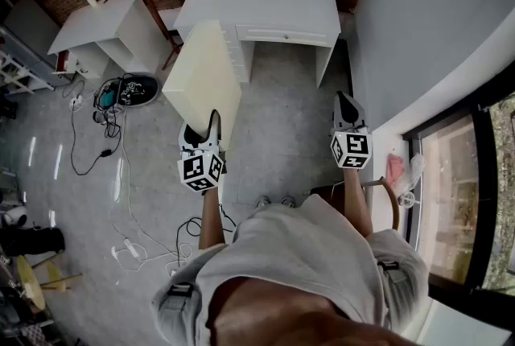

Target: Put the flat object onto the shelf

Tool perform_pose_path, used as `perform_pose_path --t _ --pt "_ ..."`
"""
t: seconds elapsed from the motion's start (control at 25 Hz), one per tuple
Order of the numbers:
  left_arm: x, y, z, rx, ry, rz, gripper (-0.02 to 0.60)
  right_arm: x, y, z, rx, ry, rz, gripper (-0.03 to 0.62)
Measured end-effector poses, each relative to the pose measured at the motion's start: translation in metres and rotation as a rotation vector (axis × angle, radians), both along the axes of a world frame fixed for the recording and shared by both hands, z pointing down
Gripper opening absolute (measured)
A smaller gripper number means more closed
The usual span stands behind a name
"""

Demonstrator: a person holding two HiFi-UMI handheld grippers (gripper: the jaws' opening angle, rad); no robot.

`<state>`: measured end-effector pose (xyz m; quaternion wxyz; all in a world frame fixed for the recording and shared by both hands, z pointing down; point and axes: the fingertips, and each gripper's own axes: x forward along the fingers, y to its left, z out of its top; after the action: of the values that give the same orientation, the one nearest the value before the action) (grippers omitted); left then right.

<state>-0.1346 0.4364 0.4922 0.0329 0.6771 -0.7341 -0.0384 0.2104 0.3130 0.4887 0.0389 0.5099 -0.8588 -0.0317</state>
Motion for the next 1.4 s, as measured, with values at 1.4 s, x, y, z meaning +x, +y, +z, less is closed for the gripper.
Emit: perform_pose_path --t 1.4 --pt "0.049 -0.049 -0.015 0.034 -0.003 -0.016 0.275 0.044 -0.030 0.033 -0.055 -0.004 -0.070 0.028"
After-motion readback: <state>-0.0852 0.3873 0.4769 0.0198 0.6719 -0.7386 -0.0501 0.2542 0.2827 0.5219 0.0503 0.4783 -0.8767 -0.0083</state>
